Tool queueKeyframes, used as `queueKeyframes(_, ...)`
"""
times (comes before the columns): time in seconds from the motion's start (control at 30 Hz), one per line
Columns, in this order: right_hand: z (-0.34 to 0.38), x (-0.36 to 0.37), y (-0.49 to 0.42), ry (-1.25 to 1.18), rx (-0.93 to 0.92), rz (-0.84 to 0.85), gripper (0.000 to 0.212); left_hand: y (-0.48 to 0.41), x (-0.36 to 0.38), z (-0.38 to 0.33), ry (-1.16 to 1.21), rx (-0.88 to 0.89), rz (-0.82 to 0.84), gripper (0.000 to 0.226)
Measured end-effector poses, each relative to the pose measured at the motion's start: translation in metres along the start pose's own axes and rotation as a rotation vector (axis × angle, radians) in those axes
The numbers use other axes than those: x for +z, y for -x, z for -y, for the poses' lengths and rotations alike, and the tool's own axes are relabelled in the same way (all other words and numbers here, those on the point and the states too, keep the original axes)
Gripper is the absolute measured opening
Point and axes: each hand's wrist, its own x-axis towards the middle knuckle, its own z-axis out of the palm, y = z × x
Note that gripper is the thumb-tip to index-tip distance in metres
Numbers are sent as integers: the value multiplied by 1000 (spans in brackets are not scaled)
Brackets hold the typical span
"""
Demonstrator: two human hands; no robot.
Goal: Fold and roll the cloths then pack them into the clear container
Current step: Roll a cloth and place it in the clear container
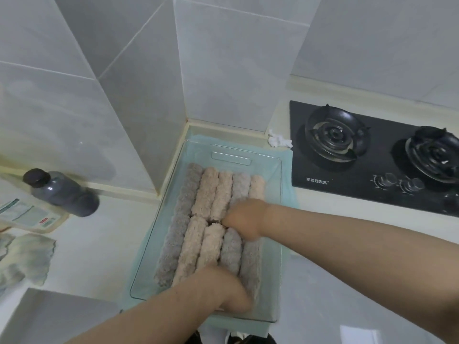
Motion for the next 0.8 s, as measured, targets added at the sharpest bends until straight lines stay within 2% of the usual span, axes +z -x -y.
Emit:
queueKeyframes(0.03,2,-3,6,-27,3,1,24,54,8,54,-5,8,138,67)
queueKeyframes(0.07,2,-4,12,-43,-3,21,18,73,19,66,105,-119,-48,64)
queueKeyframes(0.1,2,-5,18,-39,-13,77,15,83,19,66,45,-138,11,59)
queueKeyframes(0.13,1,-6,23,-19,-25,148,19,91,17,73,60,-124,-2,55)
queueKeyframes(0.23,-1,-8,29,48,-53,364,50,86,19,53,59,-141,-35,57)
queueKeyframes(0.3,1,-10,26,42,-67,415,54,78,19,54,38,-152,-34,62)
queueKeyframes(0.4,-10,-18,20,-2,-5,324,42,84,15,51,62,-149,-81,58)
queueKeyframes(0.47,-29,-26,18,100,92,203,36,93,16,57,119,-146,-170,52)
queueKeyframes(0.57,-43,-28,13,208,127,275,40,104,22,67,215,-219,-295,43)
queueKeyframes(0.63,-42,-24,10,141,134,278,47,106,25,68,256,-280,-268,42)
queueKeyframes(0.7,-39,-21,11,144,131,261,57,101,28,66,319,-288,-224,53)
queueKeyframes(0.8,-38,-20,10,269,136,308,52,95,30,63,363,-289,-192,64)
